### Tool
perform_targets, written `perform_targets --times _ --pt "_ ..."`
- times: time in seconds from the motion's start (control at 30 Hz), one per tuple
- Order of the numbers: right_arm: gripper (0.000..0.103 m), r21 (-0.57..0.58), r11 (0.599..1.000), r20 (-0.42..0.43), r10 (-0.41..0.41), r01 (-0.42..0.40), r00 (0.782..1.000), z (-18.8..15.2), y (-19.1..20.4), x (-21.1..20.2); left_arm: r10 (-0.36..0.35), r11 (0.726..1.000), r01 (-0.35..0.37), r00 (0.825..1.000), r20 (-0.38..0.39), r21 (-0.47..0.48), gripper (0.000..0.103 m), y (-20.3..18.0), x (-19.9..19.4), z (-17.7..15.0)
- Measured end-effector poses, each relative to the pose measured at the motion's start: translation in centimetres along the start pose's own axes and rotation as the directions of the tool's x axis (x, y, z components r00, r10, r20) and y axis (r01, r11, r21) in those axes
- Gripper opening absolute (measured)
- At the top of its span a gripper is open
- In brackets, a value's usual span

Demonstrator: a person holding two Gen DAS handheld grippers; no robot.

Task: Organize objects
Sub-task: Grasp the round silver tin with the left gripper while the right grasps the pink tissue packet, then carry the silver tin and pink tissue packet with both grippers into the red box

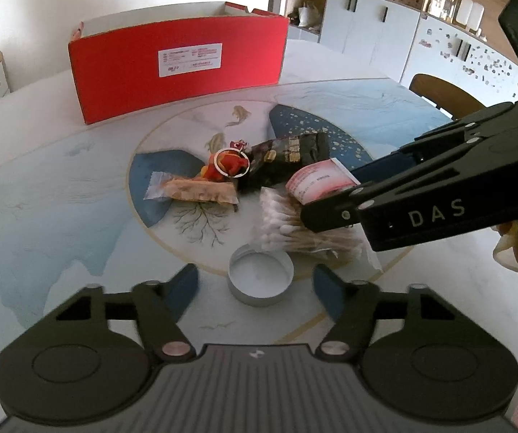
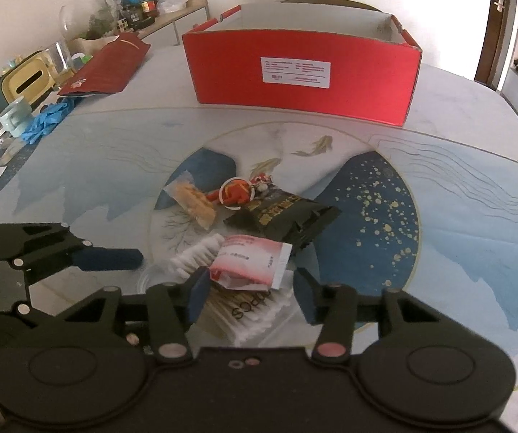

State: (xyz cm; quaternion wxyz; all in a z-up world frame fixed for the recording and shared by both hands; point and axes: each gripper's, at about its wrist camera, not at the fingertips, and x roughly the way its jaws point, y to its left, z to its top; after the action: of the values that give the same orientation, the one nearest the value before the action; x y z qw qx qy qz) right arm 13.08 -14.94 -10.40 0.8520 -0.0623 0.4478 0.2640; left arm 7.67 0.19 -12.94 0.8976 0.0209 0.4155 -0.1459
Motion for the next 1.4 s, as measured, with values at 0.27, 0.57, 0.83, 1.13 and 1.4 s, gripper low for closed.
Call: perform_targets --times 0.27,0.57,0.83,1.13,1.4 --pt "0.049 -0.003 1.0 0.012 0.001 -0.001 1.0 0.1 -0.2 -0.4 -0.016 1.0 0.016 1.0 0.001 0.003 0.038 0.2 -0.4 0.0" --pt "0.049 -0.001 1.0 0.034 0.006 -0.006 0.999 0.4 -0.3 -2.3 -0.04 0.997 0.042 0.999 0.028 -0.067 0.038 1.3 -3.1 0.1" --pt "0.049 -0.011 1.0 0.058 0.014 -0.014 0.998 1.2 -0.4 -4.4 -0.045 0.991 0.053 0.996 0.072 -0.121 0.038 2.3 -5.6 0.9" --pt "0.049 -0.041 0.999 0.097 0.023 -0.019 0.995 4.1 -0.9 -6.6 -0.048 0.987 0.067 0.99 0.131 -0.146 0.038 3.2 -7.4 4.3" --pt "0.049 -0.088 0.996 0.136 0.006 0.006 0.991 7.7 -2.1 -7.2 -0.019 0.988 0.046 0.984 0.179 -0.147 0.038 4.1 -7.7 8.6"
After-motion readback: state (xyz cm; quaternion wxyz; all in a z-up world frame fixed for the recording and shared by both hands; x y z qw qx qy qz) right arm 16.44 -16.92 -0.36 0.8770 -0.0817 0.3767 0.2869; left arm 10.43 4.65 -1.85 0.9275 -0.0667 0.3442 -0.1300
